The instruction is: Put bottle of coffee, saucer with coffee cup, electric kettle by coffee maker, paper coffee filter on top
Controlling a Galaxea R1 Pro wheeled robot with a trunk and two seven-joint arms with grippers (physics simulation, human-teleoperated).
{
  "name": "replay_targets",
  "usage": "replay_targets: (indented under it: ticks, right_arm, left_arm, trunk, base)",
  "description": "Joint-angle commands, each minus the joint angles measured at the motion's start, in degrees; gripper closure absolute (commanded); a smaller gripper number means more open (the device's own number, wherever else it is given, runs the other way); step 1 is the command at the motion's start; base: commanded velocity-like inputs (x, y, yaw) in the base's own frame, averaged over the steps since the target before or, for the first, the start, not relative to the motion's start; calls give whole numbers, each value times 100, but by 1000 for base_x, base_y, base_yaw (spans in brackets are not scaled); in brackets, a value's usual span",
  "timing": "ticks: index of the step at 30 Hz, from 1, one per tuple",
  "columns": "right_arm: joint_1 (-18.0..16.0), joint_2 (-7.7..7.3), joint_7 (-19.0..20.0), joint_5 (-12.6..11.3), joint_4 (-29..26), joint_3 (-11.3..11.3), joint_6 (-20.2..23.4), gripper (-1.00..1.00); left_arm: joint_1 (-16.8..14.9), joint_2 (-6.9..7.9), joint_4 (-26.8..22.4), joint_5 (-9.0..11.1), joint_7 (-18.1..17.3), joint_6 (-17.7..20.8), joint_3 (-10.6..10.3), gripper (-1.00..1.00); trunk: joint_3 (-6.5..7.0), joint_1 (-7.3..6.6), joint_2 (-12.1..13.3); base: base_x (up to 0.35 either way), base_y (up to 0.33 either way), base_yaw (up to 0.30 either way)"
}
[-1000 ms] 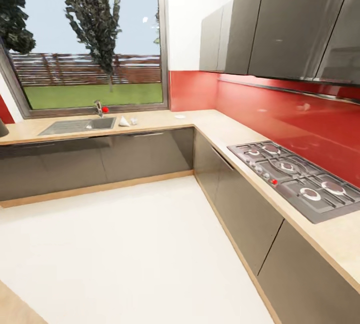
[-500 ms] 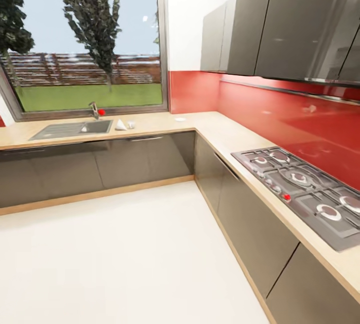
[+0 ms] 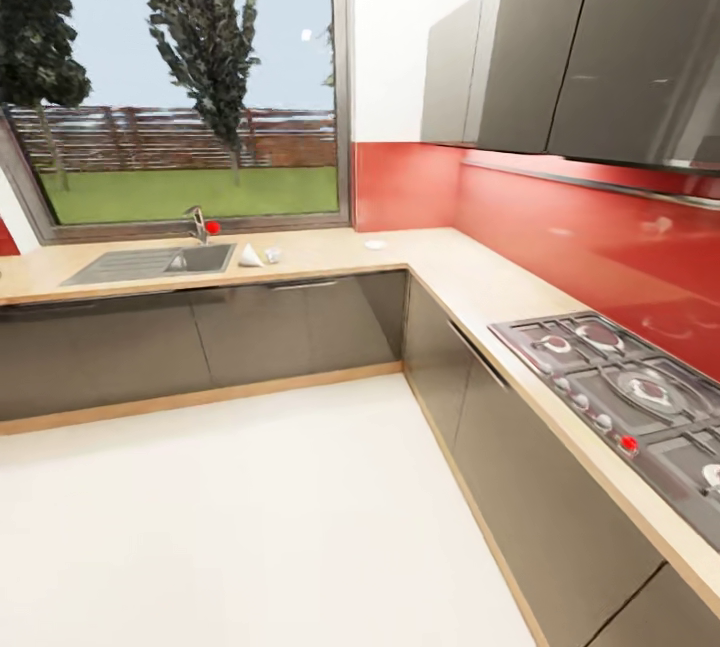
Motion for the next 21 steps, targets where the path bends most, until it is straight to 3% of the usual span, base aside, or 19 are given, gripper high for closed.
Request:
replay_targets:
  ticks: [1,11,21]
  right_arm:
    - [-3,2,-2,29,0,-13,-15,-100]
    - [-2,2,-2,29,0,-20,-15,-100]
    - [-3,2,-2,29,0,-21,-15,-100]
  left_arm:
    - [-6,0,6,32,-2,-18,-2,-100]
    - [-6,0,6,32,-2,-18,-2,-100]
    - [-6,0,6,32,-2,-18,-2,-100]
  trunk:
    - [-12,7,-11]
    - [-12,7,-11]
    - [-12,7,-11]
  base:
    - [339,0,274]
    - [339,0,253]
    - [339,27,25]
